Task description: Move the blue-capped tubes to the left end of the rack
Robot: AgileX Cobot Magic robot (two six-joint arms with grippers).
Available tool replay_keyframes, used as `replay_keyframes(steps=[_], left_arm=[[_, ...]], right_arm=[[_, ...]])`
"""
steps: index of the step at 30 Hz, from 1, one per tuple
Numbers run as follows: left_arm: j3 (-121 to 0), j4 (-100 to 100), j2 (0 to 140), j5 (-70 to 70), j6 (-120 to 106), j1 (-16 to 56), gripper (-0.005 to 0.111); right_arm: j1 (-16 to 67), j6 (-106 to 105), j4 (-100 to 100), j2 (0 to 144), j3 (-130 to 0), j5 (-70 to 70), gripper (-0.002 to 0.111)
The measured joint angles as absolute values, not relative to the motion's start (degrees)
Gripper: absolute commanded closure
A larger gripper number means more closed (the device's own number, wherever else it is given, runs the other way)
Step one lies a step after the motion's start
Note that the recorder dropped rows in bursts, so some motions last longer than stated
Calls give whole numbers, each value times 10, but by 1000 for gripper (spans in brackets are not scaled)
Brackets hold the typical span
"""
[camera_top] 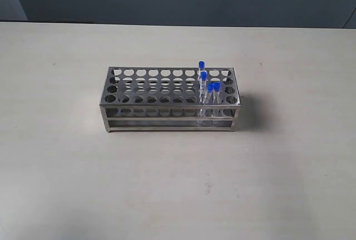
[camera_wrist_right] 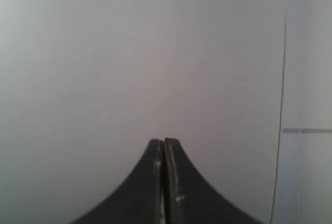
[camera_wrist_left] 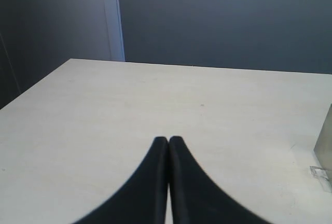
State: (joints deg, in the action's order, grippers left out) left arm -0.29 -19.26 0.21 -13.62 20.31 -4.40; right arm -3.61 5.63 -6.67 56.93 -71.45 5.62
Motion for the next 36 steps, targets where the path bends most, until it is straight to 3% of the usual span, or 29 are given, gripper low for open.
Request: replay_keyframes(steps=[4,8,12,15,17,22,24,36], left_arm=[[-3,-193,2,-136,203,-44,106],[-3,-193,2,-136,203,-44,106],[-3,-193,2,-136,203,-44,106],[-3,-193,2,-136,203,-44,106],[-3,-193,2,-136,203,-44,106],[-3,-193,2,-136,203,-44,106],[-3,-193,2,-136,203,-44,106],[-3,-193,2,-136,203,-44,106]], right_arm=[[46,0,-31,654,-663,43,109],[147,-15,-10,698,-481,-144,109],[196,-9,-6,759,-349,-256,109],[206,17,-16,806,-298,-293,109],[206,47,-52,825,-288,-301,103],[206,141,-206,855,-287,-325,69],[207,136,-238,871,-287,-328,61],[172,70,-273,974,-287,-431,59]])
